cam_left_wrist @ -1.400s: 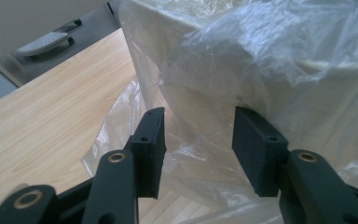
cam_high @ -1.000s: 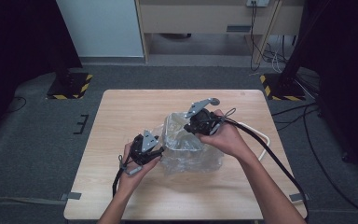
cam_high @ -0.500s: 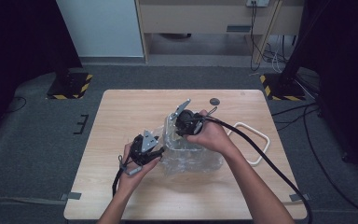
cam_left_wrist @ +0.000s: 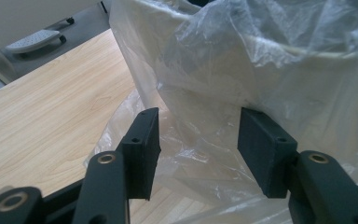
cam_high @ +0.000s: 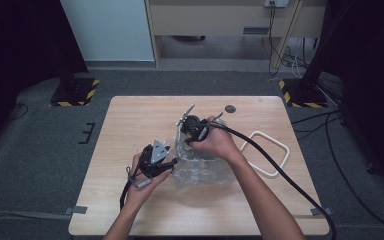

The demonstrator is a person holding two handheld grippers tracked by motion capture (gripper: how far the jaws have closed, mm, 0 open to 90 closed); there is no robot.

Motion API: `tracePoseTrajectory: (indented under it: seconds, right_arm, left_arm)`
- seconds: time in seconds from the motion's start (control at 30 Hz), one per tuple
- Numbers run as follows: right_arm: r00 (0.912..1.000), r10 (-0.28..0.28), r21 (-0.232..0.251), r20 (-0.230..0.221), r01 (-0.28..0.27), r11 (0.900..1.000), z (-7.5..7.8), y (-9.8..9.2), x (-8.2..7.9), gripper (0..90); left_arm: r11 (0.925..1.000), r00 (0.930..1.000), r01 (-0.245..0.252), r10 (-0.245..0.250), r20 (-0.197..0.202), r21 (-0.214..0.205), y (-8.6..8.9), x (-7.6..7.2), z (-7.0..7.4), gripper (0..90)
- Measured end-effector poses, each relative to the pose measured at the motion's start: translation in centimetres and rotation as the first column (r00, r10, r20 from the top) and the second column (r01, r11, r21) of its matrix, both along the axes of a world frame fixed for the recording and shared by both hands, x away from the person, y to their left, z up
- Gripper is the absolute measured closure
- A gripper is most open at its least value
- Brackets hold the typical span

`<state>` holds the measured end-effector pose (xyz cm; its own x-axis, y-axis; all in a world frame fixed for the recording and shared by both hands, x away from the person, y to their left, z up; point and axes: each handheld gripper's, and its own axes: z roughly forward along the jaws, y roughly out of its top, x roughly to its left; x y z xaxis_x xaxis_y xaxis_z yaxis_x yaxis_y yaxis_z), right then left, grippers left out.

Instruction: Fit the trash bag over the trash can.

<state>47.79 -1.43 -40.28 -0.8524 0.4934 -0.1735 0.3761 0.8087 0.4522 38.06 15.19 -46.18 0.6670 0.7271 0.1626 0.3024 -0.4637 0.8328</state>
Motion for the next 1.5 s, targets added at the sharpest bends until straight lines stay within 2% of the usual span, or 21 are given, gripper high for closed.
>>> tracePoseTrajectory:
  seconds: [0.23,0.43,0.57,0.67,0.83,1.0,1.07,1.17,1.3,1.5]
  right_arm:
    - [0.9998,-0.019,-0.019,-0.001,0.019,0.9996,-1.4,0.7,0.6,50.6]
    - [0.9995,-0.027,-0.014,0.016,0.027,0.9995,-2.0,0.9,0.7,38.1]
    - [0.9987,-0.037,-0.034,0.036,0.038,0.9987,-2.3,0.9,0.7,28.8]
    - [0.9986,-0.036,-0.033,0.038,0.037,0.9988,-2.5,0.8,0.7,25.9]
    - [0.9991,-0.039,-0.030,0.019,0.039,0.9988,-2.6,0.8,0.4,26.2]
    - [0.9991,-0.042,-0.004,0.003,0.042,0.9991,-2.7,1.2,-0.1,26.8]
    - [0.9991,-0.042,-0.002,0.004,0.042,0.9991,-2.8,1.4,-0.2,23.2]
    - [0.9989,-0.046,-0.016,0.005,0.046,0.9988,-3.1,1.5,0.0,17.6]
    - [0.9987,-0.044,-0.049,-0.025,0.042,0.9979,-3.9,1.6,0.3,11.7]
    - [0.9991,-0.039,-0.056,-0.017,0.038,0.9977,-4.0,1.7,0.2,10.5]
  left_arm:
    - [1.0000,1.0000,0.006,-0.006,0.000,-0.006,0.0,-0.1,0.0,46.4]
    - [0.9999,0.9999,0.011,-0.011,-0.003,-0.009,0.0,-0.2,-0.1,46.2]
    - [0.9998,0.9999,0.013,-0.013,-0.005,-0.015,0.0,-0.2,-0.2,45.9]
    - [0.9997,0.9999,0.014,-0.014,-0.006,-0.019,0.0,-0.2,-0.2,45.7]
    - [0.9997,0.9999,0.013,-0.013,-0.008,-0.022,0.2,-0.5,-0.2,44.3]
    - [0.9996,0.9999,0.004,-0.004,-0.009,-0.029,0.8,-0.8,-0.2,42.7]
    - [0.9995,0.9999,0.006,-0.006,-0.014,-0.030,1.0,-0.8,-0.2,41.9]
    - [0.9990,0.9997,0.008,-0.009,-0.020,-0.045,1.1,-0.8,-0.3,41.3]
    - [0.9991,0.9997,0.012,-0.013,-0.020,-0.042,1.0,-0.8,-0.3,41.4]
    - [0.9988,0.9996,0.014,-0.015,-0.022,-0.046,1.0,-0.8,-0.4,41.2]
